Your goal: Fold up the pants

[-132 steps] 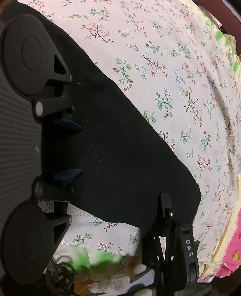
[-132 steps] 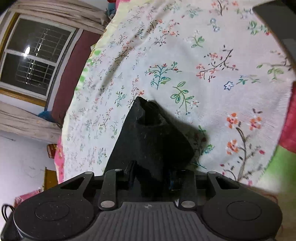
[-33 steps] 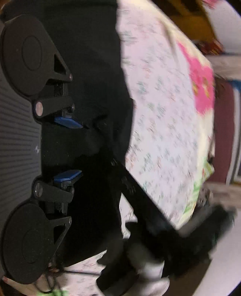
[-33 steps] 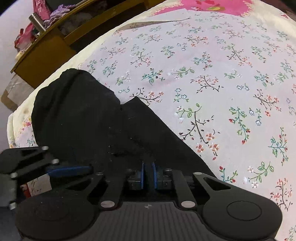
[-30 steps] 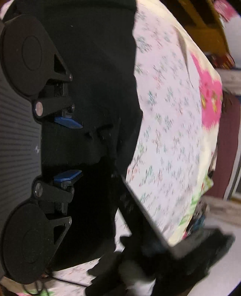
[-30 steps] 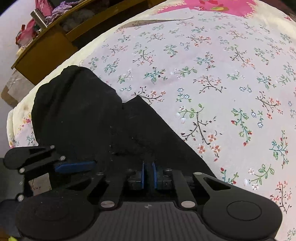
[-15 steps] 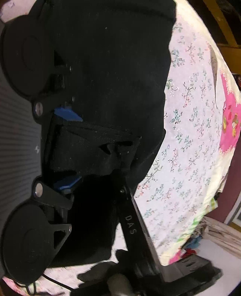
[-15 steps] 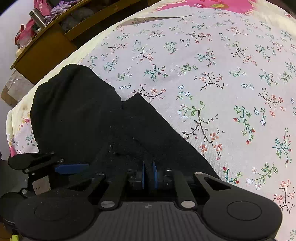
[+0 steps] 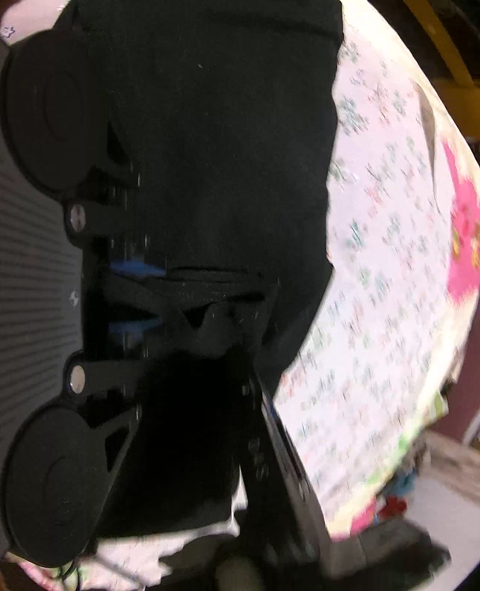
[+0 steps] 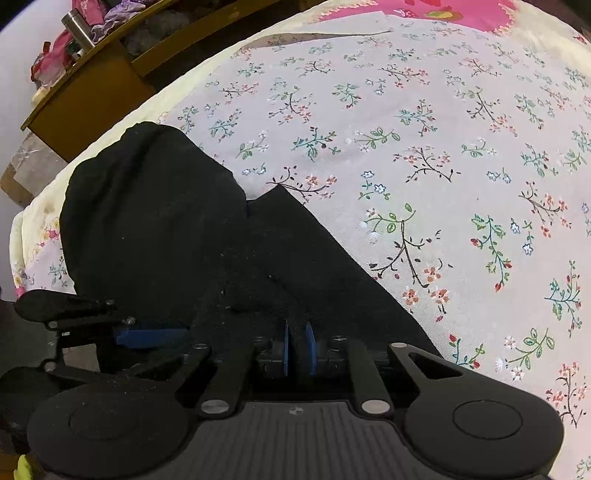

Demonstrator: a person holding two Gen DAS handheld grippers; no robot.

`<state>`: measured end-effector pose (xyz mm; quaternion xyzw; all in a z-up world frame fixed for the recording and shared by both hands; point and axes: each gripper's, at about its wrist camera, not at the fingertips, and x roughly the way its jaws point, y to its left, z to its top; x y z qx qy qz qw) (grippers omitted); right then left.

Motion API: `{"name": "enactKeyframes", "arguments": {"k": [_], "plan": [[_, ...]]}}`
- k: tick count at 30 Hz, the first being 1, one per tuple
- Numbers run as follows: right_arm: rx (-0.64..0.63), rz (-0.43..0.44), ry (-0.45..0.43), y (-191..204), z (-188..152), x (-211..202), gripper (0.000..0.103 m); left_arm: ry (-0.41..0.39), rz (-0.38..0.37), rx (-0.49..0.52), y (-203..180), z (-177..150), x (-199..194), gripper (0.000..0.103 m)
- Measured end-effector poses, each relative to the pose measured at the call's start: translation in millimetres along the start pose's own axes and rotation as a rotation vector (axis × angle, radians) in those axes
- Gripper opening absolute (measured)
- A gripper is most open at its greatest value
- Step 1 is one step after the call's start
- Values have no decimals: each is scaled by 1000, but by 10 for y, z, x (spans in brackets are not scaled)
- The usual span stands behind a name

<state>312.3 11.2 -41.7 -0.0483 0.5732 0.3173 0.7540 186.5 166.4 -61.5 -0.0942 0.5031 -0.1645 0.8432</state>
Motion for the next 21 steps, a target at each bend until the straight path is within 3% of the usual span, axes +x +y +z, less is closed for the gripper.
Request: {"name": "enactKeyframes", "arguments": {"k": [8, 13, 17, 21], "plan": [[-21, 77, 9, 235, -19, 0, 0, -29, -58, -64, 161, -59, -371, 22], [-36, 61, 22, 301, -14, 128, 0, -3, -24, -78, 194, -136, -252, 22], [-33, 52, 13, 297, -13, 159, 0, 26, 21, -67, 198, -137, -162, 33], [47, 30, -87, 217, -26, -149, 6, -7, 51, -57, 236, -155, -290, 39]]}}
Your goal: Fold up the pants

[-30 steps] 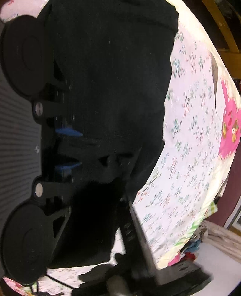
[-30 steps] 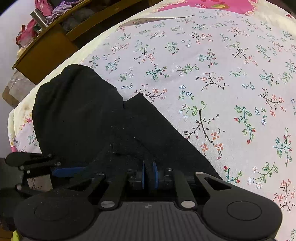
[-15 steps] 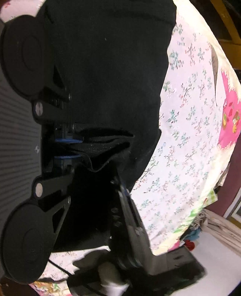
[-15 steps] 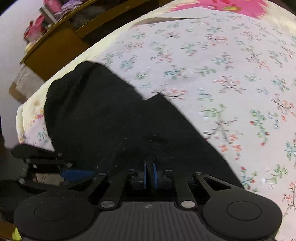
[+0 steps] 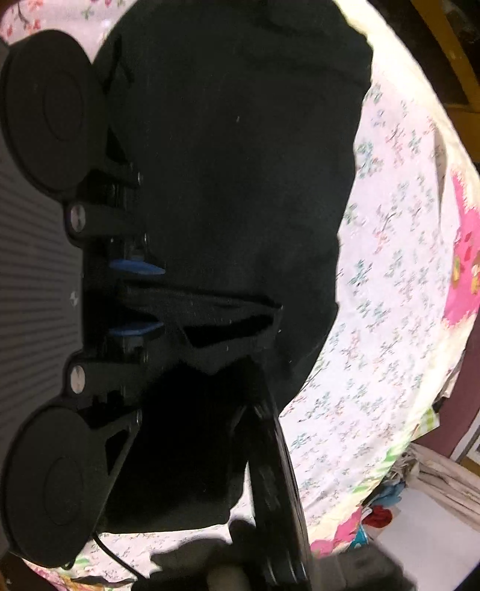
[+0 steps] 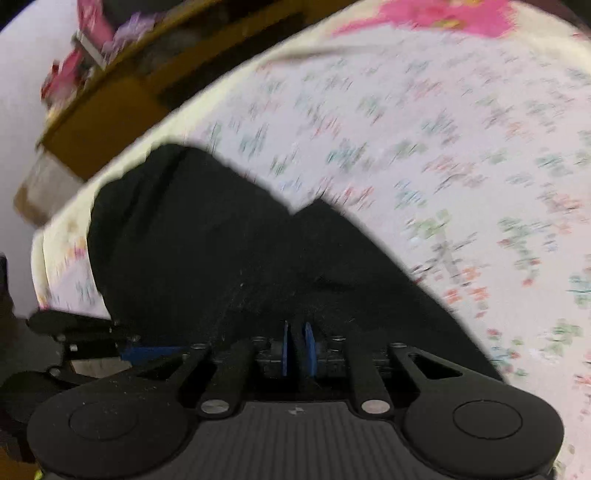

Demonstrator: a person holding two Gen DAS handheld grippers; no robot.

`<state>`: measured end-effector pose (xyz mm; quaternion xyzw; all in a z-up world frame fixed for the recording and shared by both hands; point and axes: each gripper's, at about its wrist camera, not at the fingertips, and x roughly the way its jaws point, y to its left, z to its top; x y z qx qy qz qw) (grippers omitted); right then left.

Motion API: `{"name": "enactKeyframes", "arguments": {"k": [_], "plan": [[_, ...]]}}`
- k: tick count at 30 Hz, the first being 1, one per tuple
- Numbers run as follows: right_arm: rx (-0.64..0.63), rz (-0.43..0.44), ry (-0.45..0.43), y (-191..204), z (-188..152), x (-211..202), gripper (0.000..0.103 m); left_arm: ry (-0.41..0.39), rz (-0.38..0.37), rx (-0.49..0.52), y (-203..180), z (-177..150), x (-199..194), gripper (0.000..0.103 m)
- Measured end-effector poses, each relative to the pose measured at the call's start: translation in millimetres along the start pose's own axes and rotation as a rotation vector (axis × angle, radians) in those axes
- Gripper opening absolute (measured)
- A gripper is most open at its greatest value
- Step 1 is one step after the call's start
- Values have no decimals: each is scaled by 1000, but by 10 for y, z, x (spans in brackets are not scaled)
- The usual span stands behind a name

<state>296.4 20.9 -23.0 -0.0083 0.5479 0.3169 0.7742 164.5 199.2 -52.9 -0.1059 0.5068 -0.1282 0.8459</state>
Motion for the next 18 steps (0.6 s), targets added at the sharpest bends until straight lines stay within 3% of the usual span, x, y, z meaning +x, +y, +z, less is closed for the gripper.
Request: {"name": "enactKeyframes", "arguments": {"k": [1, 3, 5, 9, 12, 14, 15, 16, 18], "plan": [[1, -19, -35, 7, -7, -111, 15, -19, 26, 5, 5, -19, -55, 39], [-17, -44, -102, 38, -47, -324, 18, -57, 124, 51, -21, -44, -140, 39], [-11, -53, -145, 39, -121, -458, 20, -106, 172, 109, -103, -40, -213, 39], [97, -29, -165, -82, -242, -485, 21, -194, 133, 211, -402, -1, -230, 39], [111, -45, -134, -68, -321, -348, 21, -172, 62, 246, -569, -14, -29, 39], [94, -48, -95, -55, -372, -183, 21, -132, 65, 280, -583, -3, 129, 40], [84, -52, -71, -51, -385, -92, 21, -72, 85, 282, -578, 1, 251, 40], [80, -70, -30, -59, -386, 6, 20, -15, 113, 258, -528, 0, 360, 40], [100, -70, -37, -28, -347, 25, 21, -18, 92, 187, -403, 13, 327, 40]]}}
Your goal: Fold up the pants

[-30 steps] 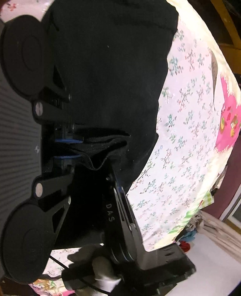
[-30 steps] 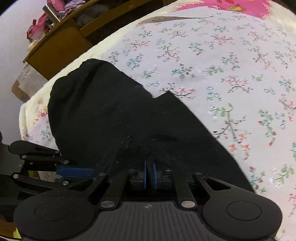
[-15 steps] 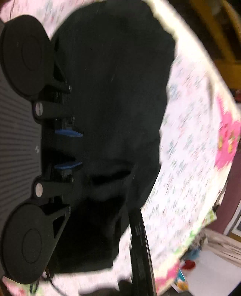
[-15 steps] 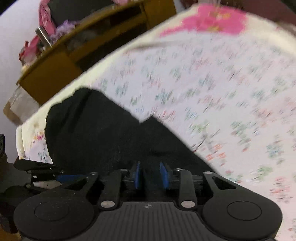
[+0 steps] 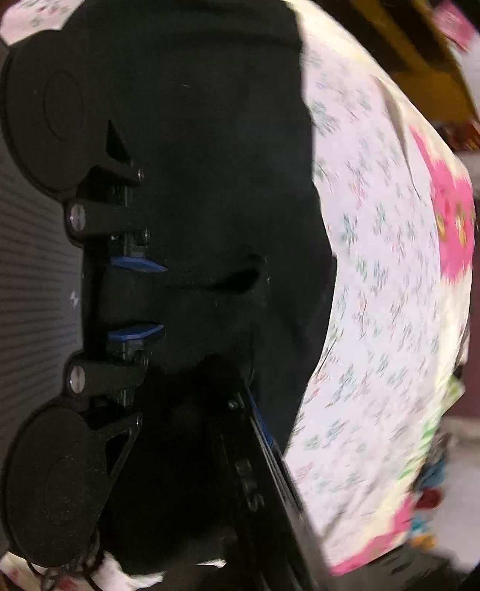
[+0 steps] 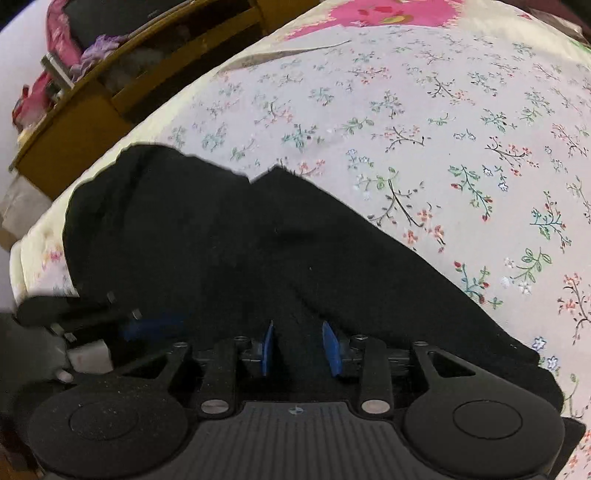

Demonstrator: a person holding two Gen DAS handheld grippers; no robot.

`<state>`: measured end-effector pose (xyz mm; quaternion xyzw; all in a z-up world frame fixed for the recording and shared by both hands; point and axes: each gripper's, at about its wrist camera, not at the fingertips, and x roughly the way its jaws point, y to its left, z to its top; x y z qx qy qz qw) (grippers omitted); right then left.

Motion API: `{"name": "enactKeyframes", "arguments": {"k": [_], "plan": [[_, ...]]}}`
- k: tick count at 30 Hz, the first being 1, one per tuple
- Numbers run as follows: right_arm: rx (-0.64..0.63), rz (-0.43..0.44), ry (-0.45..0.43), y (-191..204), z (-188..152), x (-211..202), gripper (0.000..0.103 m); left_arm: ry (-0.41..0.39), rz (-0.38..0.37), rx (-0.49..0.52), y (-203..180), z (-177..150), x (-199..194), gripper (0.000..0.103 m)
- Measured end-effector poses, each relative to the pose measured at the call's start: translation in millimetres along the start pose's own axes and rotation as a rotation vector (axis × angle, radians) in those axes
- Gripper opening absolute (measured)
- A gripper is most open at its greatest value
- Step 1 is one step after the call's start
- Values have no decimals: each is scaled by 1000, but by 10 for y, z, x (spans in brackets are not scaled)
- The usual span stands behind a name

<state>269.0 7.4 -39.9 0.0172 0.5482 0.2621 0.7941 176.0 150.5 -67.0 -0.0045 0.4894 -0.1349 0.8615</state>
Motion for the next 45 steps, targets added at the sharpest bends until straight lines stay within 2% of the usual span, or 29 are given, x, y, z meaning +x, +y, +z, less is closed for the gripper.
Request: {"name": "enactKeyframes", "arguments": {"k": [2, 6, 8, 13, 15, 17, 19, 22, 25, 27, 29, 31, 34, 37, 39, 41, 45], "plan": [[1, 20, -33, 71, 38, -101, 21, -7, 4, -46, 136, 13, -109, 40], [-35, 70, -79, 296, 126, -227, 21, -46, 67, -59, 433, 26, -313, 40], [-43, 111, -70, 419, 139, -155, 20, -59, 103, -76, 594, 62, -383, 41], [-59, 134, -60, 659, 95, -1, 19, -98, 181, -110, 1015, 26, -518, 41], [-80, 112, -10, 725, 111, 144, 19, -109, 203, -168, 1194, -41, -559, 41], [-80, 78, 54, 716, 65, 312, 19, -139, 209, -274, 1406, -116, -653, 41], [-48, 74, 73, 685, 49, 398, 19, -179, 230, -366, 1581, -229, -755, 41], [-26, 78, 92, 665, 106, 463, 19, -187, 198, -475, 1818, -279, -729, 41], [-53, 69, 108, 693, 124, 483, 19, -190, 205, -504, 1747, -351, -777, 42], [-52, 69, 113, 714, 144, 489, 21, -189, 208, -522, 1650, -460, -853, 48], [-56, 71, 112, 705, 113, 499, 22, -173, 223, -543, 1634, -533, -866, 49], [-57, 72, 111, 696, 110, 515, 22, -163, 248, -571, 1695, -526, -793, 49], [-58, 74, 111, 709, 103, 512, 25, -176, 287, -664, 1861, -508, -755, 49], [-67, 77, 107, 714, 93, 503, 26, -148, 267, -740, 1961, -501, -687, 50], [-60, 79, 107, 705, 100, 500, 26, -146, 288, -719, 1924, -498, -690, 50], [-60, 79, 107, 704, 106, 497, 26, -172, 319, -642, 1890, -378, -747, 50], [-71, 82, 110, 711, 113, 499, 26, -198, 268, -396, 2027, 61, -814, 57]]}}
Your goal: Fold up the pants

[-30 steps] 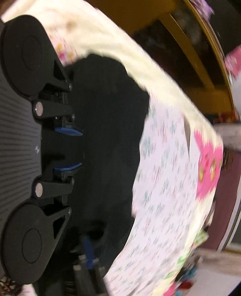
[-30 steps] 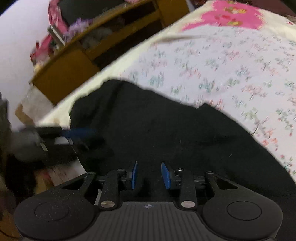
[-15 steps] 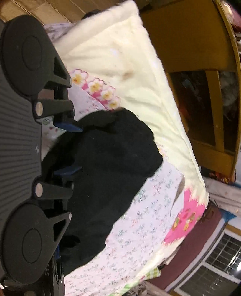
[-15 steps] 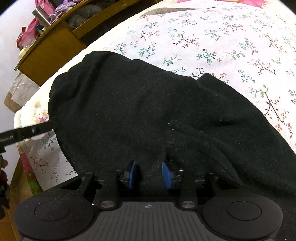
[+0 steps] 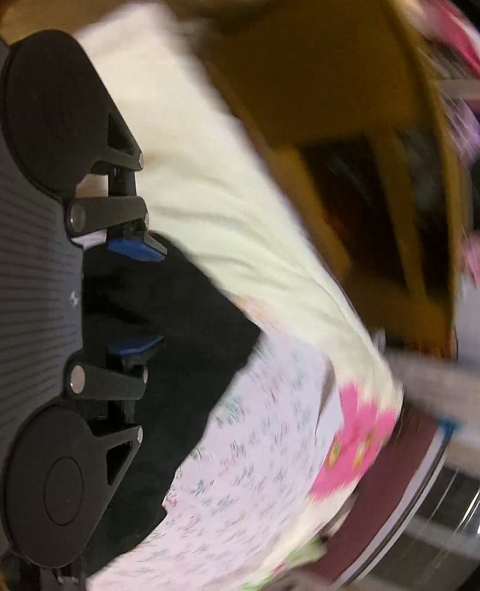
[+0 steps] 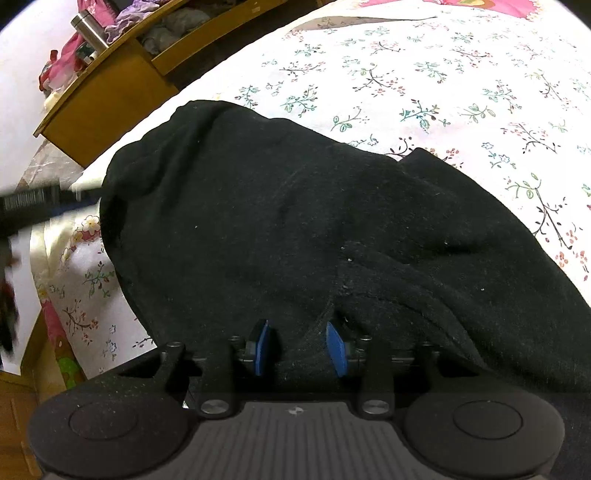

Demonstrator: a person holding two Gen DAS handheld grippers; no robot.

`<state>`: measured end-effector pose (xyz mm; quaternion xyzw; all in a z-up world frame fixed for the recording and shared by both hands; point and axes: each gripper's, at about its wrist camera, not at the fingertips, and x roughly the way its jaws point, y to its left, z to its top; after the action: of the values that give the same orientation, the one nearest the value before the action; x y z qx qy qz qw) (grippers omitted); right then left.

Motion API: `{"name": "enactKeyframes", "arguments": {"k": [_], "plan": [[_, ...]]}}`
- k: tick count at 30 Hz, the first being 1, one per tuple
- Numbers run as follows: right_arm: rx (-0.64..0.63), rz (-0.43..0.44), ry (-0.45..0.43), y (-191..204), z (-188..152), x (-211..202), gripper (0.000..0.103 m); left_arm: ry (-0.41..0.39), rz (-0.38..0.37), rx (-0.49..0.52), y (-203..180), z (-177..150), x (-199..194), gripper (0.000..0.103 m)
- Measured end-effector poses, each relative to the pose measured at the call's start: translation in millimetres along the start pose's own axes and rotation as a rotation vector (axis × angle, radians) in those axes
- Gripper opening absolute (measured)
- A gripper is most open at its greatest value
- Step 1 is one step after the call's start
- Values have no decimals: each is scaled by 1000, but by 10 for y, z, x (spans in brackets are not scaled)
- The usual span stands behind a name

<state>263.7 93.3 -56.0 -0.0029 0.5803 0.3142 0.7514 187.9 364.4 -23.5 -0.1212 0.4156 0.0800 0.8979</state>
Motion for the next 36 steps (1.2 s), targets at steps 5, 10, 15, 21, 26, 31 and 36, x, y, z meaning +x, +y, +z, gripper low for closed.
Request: {"name": "enactKeyframes", "arguments": {"k": [5, 10, 15, 21, 26, 31, 36], "plan": [[-1, 0, 9, 11, 18, -12, 26, 53, -55, 133, 132, 442, 299, 62], [-1, 9, 32, -10, 67, 25, 26, 210, -150, 233, 144, 558, 783, 63], [-12, 9, 69, 6, 139, 71, 26, 293, -238, 220, 124, 535, 1017, 64], [-4, 9, 98, 17, 200, 136, 26, 287, -257, 404, -170, 427, 852, 73], [7, 13, 115, -13, 232, 187, 26, 166, -161, 763, -665, 179, 648, 73], [15, 19, 137, -25, 296, 234, 28, 138, -141, 864, -866, -33, 646, 74], [21, 42, 146, -81, 329, 260, 28, 153, -117, 779, -716, 136, 807, 75]]}}
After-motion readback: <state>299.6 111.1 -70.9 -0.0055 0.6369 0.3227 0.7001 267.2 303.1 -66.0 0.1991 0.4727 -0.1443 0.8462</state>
